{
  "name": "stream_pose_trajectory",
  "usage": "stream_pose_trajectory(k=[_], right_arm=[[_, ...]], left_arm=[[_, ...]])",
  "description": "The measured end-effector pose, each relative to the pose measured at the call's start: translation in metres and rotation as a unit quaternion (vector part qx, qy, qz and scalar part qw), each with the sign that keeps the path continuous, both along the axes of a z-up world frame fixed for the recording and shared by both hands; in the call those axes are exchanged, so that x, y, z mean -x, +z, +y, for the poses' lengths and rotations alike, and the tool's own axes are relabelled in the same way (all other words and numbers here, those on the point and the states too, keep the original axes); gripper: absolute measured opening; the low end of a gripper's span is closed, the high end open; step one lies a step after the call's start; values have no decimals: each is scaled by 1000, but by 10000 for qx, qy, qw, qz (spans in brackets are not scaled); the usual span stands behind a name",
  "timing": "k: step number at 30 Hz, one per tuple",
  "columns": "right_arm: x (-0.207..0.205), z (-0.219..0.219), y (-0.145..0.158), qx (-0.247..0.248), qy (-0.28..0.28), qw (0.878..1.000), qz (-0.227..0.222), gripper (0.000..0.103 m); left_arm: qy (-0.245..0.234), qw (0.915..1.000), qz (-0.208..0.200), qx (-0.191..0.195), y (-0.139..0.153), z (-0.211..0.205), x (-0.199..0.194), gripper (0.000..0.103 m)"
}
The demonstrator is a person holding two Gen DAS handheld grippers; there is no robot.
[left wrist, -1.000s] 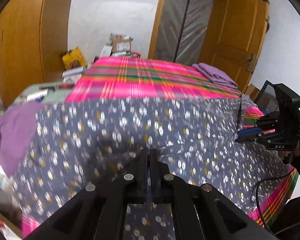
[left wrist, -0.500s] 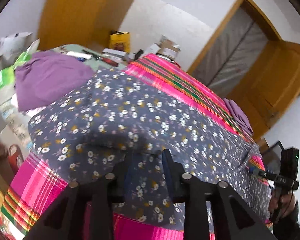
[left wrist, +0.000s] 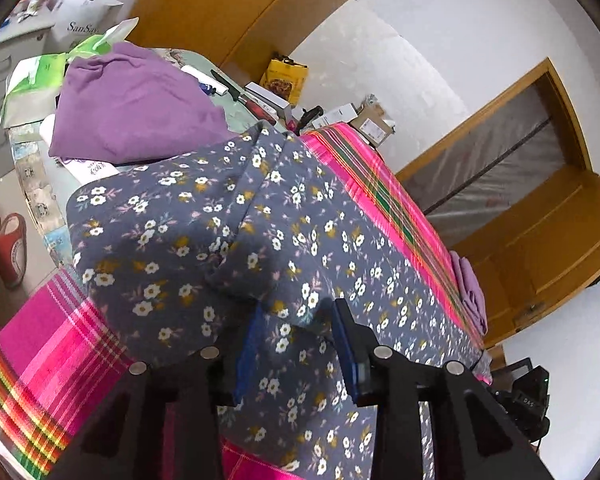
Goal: Fold clothes
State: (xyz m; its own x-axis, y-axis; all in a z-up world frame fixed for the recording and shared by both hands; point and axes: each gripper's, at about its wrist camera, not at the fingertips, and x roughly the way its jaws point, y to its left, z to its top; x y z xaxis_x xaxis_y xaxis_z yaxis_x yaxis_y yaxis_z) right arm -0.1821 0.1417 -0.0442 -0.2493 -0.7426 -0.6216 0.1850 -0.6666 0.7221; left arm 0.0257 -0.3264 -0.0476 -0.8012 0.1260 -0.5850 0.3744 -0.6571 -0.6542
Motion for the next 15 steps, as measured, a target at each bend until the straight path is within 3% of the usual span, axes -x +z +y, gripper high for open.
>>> stream_pose_trajectory(k=[4,8,15], right_arm=[[10,2,1,74,-220,9996,-149,38],[19,5,-3,108,-448,9973,-572,39],[26,-4,4,-213,-558,9951,-787,38]], left_arm=[[62,9999,46,-105,1,-2,4,36],[138,9997,42,-207,1,-7,3,36],[279,9995,13,-172,3,-9,4,36]])
